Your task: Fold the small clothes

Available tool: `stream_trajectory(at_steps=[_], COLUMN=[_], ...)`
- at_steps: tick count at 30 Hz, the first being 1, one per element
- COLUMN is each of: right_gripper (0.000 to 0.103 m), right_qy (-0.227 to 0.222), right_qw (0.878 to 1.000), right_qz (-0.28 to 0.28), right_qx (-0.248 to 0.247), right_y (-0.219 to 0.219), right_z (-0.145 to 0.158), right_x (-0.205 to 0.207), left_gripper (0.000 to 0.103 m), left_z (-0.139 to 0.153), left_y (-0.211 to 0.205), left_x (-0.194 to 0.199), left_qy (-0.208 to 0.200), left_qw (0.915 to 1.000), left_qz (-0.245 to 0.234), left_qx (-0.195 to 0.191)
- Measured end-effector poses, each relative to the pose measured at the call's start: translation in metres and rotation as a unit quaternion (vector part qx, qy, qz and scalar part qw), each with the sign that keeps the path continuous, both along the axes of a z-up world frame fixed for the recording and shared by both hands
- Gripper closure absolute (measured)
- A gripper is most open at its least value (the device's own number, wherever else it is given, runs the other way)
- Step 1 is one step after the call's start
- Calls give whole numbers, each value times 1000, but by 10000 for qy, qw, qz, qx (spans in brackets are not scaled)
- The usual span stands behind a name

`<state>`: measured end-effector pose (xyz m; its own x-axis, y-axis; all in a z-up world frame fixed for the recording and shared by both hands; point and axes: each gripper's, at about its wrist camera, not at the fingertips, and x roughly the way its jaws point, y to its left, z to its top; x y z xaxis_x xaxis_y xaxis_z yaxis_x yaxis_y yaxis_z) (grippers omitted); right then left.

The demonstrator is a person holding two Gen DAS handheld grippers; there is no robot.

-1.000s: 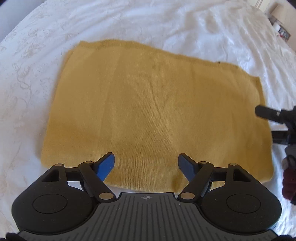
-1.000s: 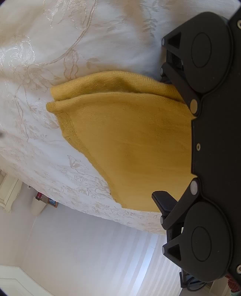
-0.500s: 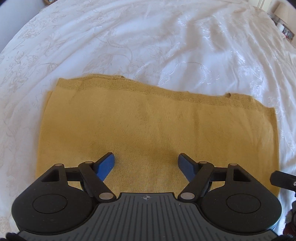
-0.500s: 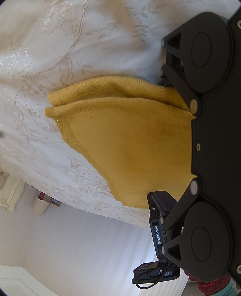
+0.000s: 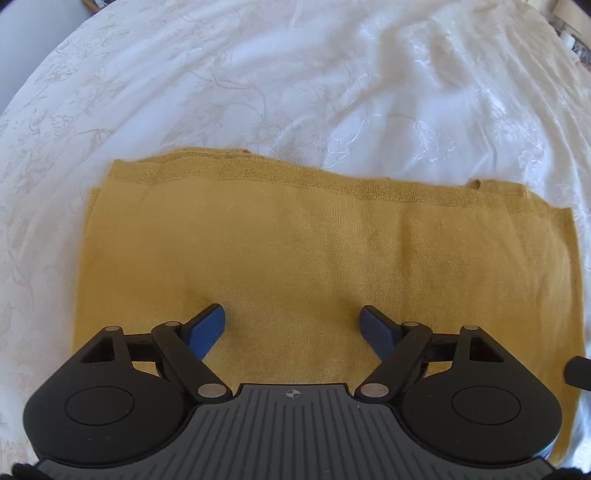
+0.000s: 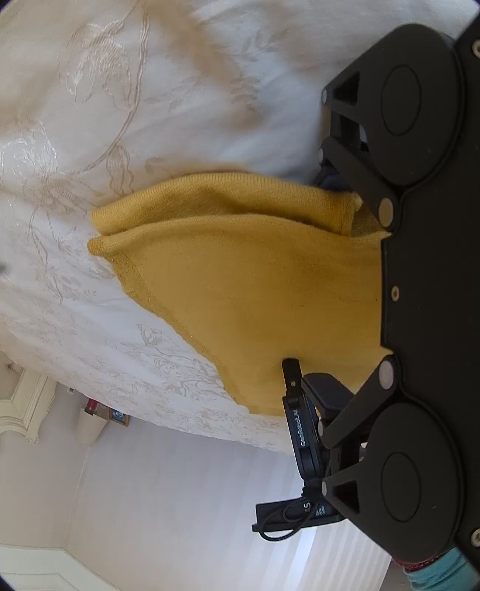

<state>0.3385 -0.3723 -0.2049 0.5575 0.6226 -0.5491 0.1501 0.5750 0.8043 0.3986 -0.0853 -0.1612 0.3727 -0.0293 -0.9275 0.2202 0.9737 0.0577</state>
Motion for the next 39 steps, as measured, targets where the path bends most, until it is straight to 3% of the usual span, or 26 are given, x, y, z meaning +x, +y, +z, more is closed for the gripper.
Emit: stream_trajectory(at_steps=[4,6,10,20,28,34,39], right_gripper=[47,65,75,79,81,82,82], right_qy=[246,367,448,497,21,-178,51], right_qw=[9994,9987,9966,9873,9857,9859,9783], right_qz=[-217,-249,-341,-376,47,629,1061], right_qx=[-91,-256,-610,-1464,-1683,-1537,-1779], right_y=[-6,-6,1,47,142,226,286], right_z=[-2,-1,12,69,126,133,105], right_x=[-5,-5,-3,13,42,67,85], left_gripper=[23,23,23,24,24,24,24], left_z=[20,28,35,37,41,41,36], left_y=[19,31,59,137,192,233,259], left_x=[-22,-33,-50,-55,-43,-38,-38], left_qy=[-129,-120,-37,102,128,138,200], left_qw=[9997,9996,9995,9985,9966,9958,9955], left_qz=[44,109,225,273,247,355,438], left_qx=[-203,-248,-233,-457,-779,-832,-815])
